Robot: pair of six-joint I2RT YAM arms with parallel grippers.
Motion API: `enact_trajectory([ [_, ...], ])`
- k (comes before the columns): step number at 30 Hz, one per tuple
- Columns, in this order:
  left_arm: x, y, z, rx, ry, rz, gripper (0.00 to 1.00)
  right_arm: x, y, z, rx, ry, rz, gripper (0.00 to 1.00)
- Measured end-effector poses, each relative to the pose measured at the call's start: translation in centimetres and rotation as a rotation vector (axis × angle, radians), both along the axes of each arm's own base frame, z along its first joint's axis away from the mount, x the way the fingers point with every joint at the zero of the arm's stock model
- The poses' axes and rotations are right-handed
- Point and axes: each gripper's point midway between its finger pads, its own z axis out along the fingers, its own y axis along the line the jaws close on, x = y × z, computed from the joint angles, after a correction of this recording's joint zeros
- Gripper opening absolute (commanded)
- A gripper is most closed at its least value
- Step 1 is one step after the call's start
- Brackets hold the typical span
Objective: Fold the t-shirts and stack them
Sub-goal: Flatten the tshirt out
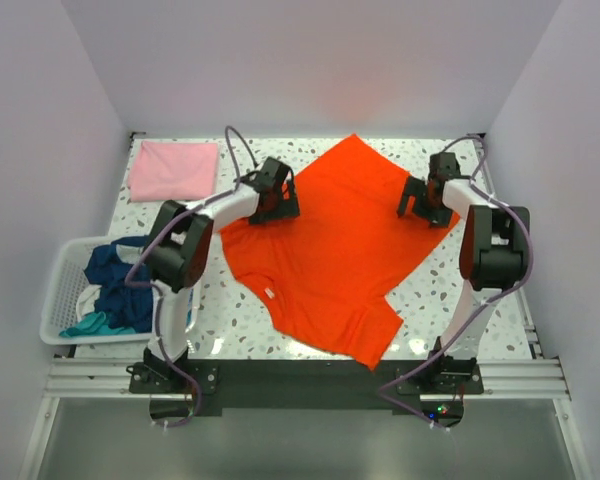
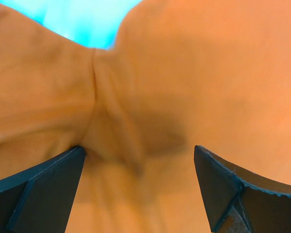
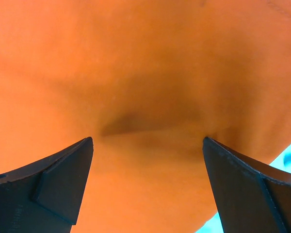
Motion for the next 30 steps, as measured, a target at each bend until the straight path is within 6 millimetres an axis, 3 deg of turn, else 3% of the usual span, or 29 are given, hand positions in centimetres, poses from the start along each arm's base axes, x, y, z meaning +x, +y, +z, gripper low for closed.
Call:
enact_trajectory([
  [3, 7.1, -2.4, 0.4, -0.015, -0.064, -0.019, 1.0, -3.0, -0.4, -0.2, -0.006, 0.016, -0.055, 0.99],
  [7, 14.9, -6.6, 1.1, -0.071, -0.172, -0.073, 1.0, -7.8, -0.1, -0.3, 0.012, 0.009, -0.124, 0.99],
  [8, 16.3, -7.5, 1.2, -0.092, -0.205, -0.092, 1.0, -8.7, 0.0, -0.3, 0.016, 0.011, -0.133, 0.99],
  [10, 17.4, -8.8, 1.5, -0.137, -0.238, -0.125, 1.0, -10.7, 0.2, -0.2, 0.026, 0.015, -0.153, 0.99],
  [15, 16.8, -9.7, 2.0, -0.21, -0.24, -0.184, 1.0, -14.3, 0.4, 0.1, 0.035, 0.082, -0.173, 0.99],
  [18, 16.1, -9.2, 2.6, -0.203, -0.23, -0.194, 1.0, -15.0, 0.5, 1.1, 0.038, 0.088, -0.17, 0.99],
  [23, 13.6, -7.8, 7.6, -0.197, -0.256, -0.195, 1.0, -13.1, 0.6, 5.8, 0.047, -0.032, -0.152, 0.99],
  [26, 10.3, -6.4, 12.1, -0.204, -0.299, -0.195, 1.0, -11.6, 0.6, 8.2, 0.049, -0.103, -0.137, 0.99],
  [30, 5.2, -5.8, 15.1, -0.201, -0.339, -0.207, 1.0, -9.8, 0.6, 9.9, 0.049, -0.15, -0.114, 0.99],
])
